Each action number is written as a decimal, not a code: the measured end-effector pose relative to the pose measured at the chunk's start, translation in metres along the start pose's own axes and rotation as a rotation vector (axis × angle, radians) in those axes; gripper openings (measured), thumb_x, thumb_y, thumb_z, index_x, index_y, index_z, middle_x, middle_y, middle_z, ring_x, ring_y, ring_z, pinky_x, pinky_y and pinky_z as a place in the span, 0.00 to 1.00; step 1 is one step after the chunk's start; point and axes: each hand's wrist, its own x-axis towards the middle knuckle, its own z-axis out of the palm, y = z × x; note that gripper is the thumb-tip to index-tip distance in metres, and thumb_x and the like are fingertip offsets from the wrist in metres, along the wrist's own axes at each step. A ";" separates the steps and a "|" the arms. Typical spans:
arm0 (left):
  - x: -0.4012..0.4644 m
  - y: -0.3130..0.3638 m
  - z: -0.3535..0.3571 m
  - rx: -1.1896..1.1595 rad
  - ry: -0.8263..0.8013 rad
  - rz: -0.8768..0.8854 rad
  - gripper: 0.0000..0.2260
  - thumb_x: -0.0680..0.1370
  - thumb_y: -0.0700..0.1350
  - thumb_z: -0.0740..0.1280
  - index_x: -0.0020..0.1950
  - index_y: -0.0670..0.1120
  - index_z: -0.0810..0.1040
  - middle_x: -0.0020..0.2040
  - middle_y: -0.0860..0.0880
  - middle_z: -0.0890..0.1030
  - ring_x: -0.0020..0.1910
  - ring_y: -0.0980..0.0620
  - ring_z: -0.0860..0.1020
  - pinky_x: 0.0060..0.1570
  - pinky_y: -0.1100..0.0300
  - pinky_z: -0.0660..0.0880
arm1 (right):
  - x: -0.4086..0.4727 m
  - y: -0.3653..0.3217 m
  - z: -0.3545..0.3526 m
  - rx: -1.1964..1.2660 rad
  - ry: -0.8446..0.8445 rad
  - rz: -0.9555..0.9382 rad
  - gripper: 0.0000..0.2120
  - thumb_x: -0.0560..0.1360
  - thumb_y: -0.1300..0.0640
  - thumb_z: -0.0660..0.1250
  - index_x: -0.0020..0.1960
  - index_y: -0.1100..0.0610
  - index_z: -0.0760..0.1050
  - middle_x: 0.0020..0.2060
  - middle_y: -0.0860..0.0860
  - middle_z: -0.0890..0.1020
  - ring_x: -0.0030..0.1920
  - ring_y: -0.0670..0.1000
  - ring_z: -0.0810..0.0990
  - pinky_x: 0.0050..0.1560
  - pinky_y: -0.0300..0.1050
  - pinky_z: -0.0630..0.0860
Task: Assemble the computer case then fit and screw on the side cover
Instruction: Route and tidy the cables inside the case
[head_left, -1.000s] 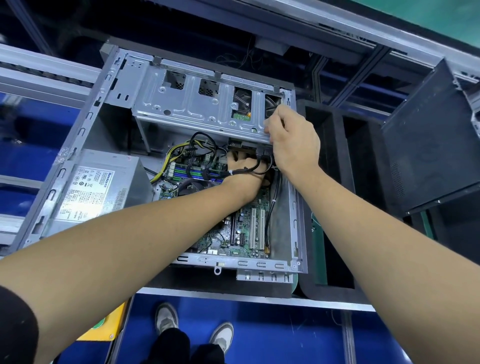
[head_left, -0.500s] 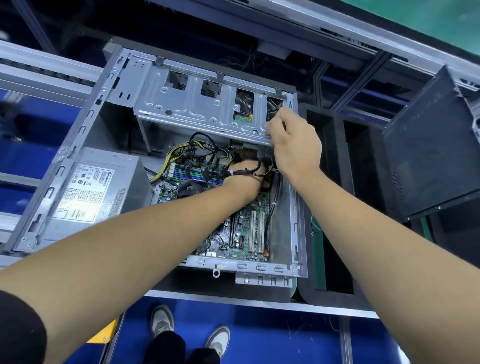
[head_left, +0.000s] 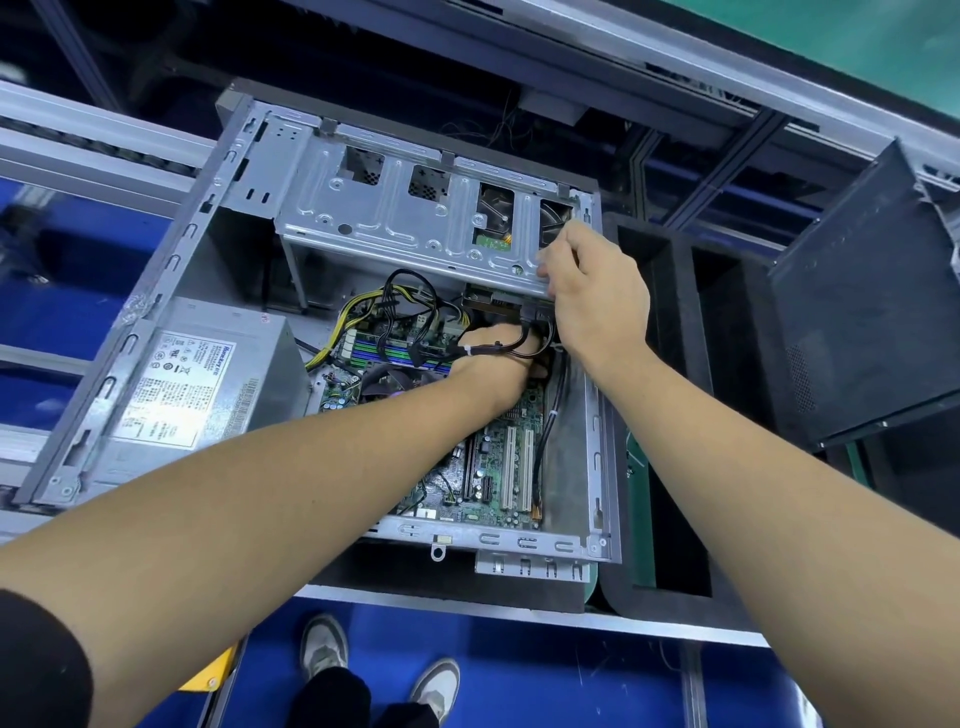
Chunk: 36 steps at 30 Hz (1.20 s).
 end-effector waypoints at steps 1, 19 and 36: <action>-0.003 0.000 0.001 0.045 0.000 0.018 0.09 0.84 0.46 0.61 0.59 0.46 0.79 0.56 0.44 0.82 0.54 0.42 0.80 0.44 0.58 0.74 | 0.000 0.000 0.000 0.000 0.000 0.000 0.14 0.79 0.52 0.55 0.42 0.60 0.73 0.39 0.55 0.83 0.50 0.56 0.83 0.49 0.58 0.78; -0.013 0.005 -0.013 0.220 0.004 0.121 0.12 0.84 0.47 0.61 0.62 0.44 0.78 0.59 0.43 0.81 0.58 0.42 0.80 0.49 0.56 0.71 | -0.001 -0.001 0.001 -0.004 0.001 0.004 0.14 0.78 0.52 0.55 0.43 0.60 0.74 0.40 0.55 0.83 0.46 0.57 0.81 0.49 0.58 0.77; -0.011 0.005 -0.018 -0.098 0.006 0.043 0.06 0.76 0.54 0.72 0.47 0.54 0.78 0.47 0.51 0.80 0.51 0.44 0.81 0.43 0.61 0.70 | -0.001 0.000 0.000 -0.003 -0.013 0.010 0.14 0.78 0.51 0.55 0.43 0.59 0.73 0.42 0.54 0.84 0.47 0.56 0.81 0.50 0.56 0.77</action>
